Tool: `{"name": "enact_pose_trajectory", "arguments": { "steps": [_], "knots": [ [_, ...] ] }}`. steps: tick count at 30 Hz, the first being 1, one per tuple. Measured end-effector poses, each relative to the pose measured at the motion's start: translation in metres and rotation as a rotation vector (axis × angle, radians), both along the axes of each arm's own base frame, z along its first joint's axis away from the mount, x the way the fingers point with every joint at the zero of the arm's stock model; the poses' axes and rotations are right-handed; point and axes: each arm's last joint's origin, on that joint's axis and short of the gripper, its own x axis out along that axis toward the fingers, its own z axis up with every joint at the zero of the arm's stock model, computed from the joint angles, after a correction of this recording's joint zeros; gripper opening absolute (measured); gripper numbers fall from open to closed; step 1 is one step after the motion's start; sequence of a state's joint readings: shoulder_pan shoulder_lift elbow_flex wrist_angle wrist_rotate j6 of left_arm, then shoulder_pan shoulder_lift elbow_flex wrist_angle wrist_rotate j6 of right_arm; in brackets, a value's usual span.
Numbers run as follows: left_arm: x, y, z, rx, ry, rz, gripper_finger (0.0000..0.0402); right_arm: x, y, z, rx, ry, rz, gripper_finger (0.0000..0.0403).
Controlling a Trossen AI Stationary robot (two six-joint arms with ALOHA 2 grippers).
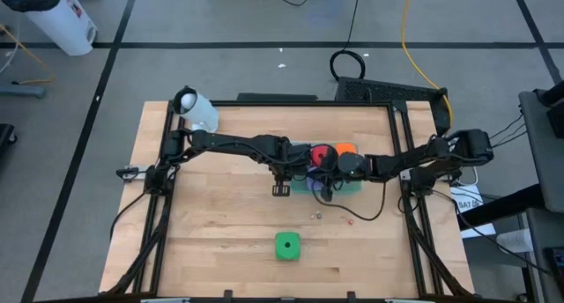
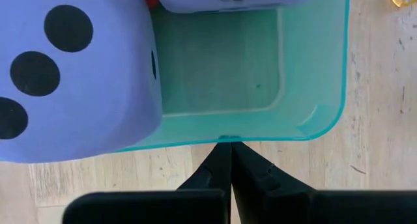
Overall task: Pick & Place Dice
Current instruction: Put the large purple die into the green bin
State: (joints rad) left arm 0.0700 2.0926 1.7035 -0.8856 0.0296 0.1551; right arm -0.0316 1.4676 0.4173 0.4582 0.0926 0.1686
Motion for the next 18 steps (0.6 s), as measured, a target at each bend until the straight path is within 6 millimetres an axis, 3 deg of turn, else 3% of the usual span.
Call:
{"name": "enact_pose_trajectory", "arguments": {
  "steps": [9,18],
  "knots": [
    [0.0,-0.001,0.0,0.0,0.002,-0.009,0.0008,-0.009,0.02,0.029,-0.156,-0.092,-0.032,0.0],
    [-0.001,0.0,0.0,0.006,0.005,-0.019,0.0007,-0.022,0.025,0.019,-0.178,-0.101,-0.057,0.0]
  ]
}}
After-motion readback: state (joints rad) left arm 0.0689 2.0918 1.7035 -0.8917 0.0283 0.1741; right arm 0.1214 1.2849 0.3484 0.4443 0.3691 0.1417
